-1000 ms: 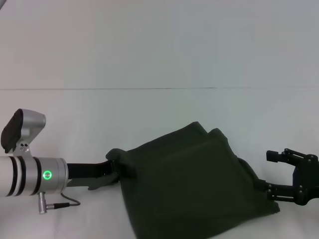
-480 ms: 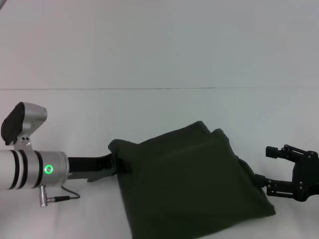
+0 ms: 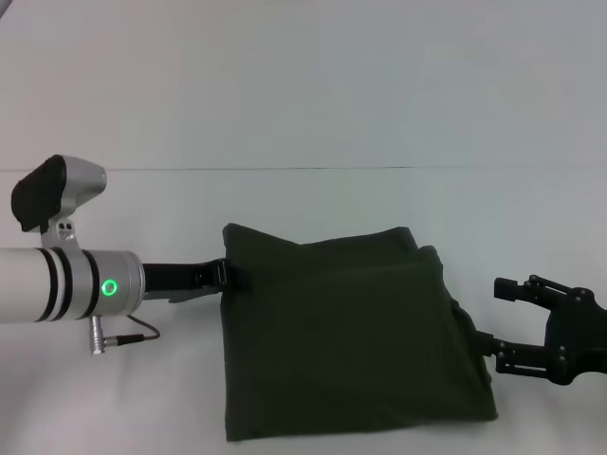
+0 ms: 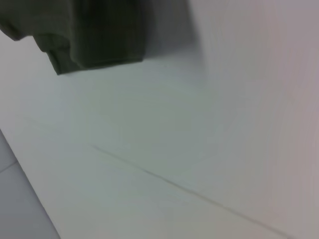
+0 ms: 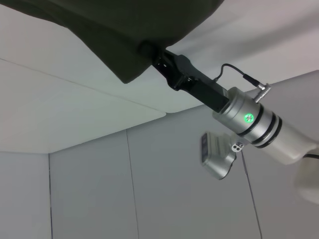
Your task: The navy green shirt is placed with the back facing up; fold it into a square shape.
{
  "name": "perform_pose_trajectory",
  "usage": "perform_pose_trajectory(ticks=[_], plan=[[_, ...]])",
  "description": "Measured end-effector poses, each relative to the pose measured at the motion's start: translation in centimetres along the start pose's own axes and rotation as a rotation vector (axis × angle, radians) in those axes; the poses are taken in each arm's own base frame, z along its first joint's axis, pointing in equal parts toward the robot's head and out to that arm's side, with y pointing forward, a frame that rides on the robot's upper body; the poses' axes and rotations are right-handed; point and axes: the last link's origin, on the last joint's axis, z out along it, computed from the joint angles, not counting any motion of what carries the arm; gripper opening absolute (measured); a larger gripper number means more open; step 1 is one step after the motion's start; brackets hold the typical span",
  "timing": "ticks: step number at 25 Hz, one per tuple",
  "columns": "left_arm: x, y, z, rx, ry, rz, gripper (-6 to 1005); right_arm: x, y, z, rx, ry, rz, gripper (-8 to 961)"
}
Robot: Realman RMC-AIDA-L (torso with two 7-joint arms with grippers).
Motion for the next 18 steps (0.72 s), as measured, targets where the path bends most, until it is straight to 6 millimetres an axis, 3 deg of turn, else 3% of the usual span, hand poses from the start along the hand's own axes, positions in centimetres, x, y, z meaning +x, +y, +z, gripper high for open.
perform_pose_trajectory(ticks=[18], plan=[[0.14,-0.54,0.52,0.056,0.063,0.042,42,-0.13,0.23,0.41,-0.015,-0.018,0.004,931]])
